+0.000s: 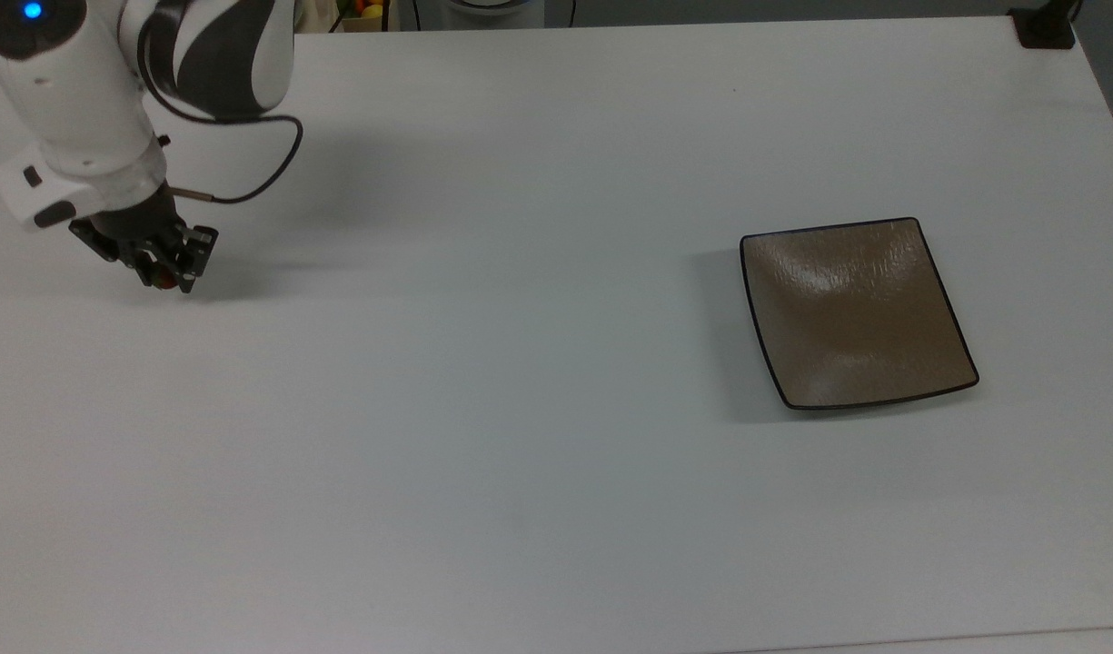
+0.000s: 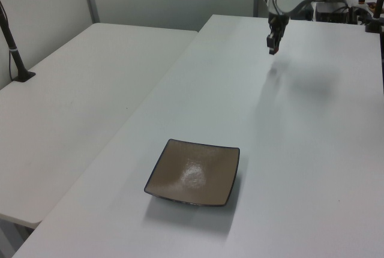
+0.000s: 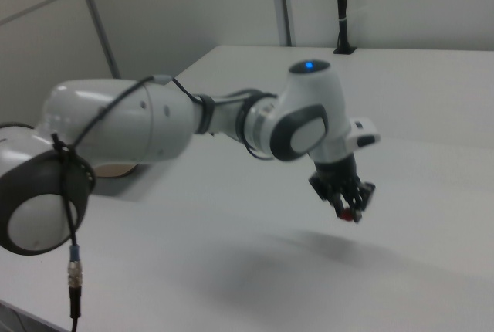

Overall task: Strawberries on a ceramic plate
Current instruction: 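Lift the held strawberry and carry it over the brown plate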

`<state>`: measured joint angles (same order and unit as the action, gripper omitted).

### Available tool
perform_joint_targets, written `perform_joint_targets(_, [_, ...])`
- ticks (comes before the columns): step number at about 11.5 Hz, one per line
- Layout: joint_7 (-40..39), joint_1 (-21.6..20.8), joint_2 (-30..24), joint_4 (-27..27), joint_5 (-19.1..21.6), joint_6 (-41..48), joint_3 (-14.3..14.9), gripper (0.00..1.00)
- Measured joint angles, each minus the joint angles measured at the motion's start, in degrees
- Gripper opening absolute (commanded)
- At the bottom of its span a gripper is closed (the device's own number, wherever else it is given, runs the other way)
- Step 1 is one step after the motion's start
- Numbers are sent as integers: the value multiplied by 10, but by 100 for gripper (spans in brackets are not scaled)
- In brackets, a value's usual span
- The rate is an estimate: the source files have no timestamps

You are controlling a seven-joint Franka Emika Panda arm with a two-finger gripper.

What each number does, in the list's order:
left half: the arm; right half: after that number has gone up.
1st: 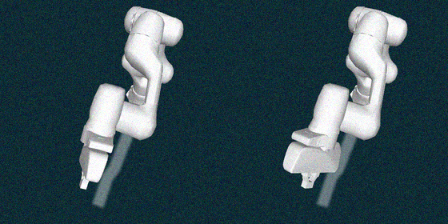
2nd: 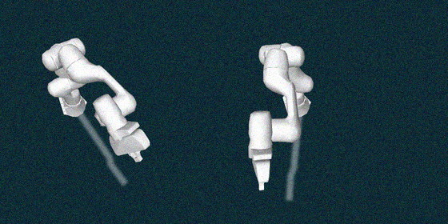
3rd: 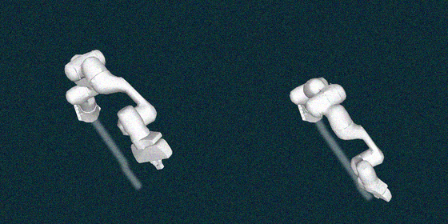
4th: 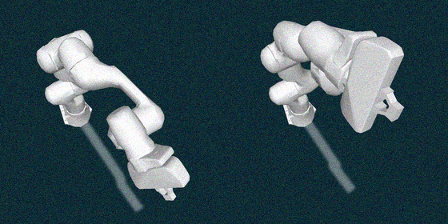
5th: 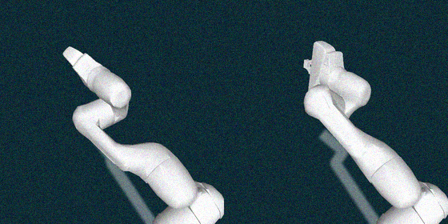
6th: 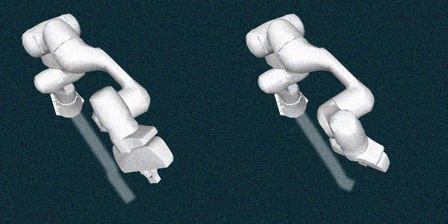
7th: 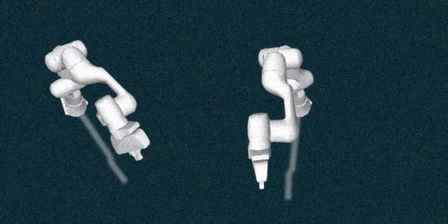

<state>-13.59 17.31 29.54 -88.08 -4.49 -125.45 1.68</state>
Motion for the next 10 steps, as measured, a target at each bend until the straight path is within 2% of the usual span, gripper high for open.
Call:
perform_joint_targets(2, [0,-22,-45,3,0,32,-5,22])
perform_joint_targets(5, [0,-85,-115,13,4,91,-7,22])
perform_joint_targets(8, [0,-144,-137,92,67,216,-9,22])
perform_joint_targets(10, [5,-192,-143,118,85,248,-10,22])
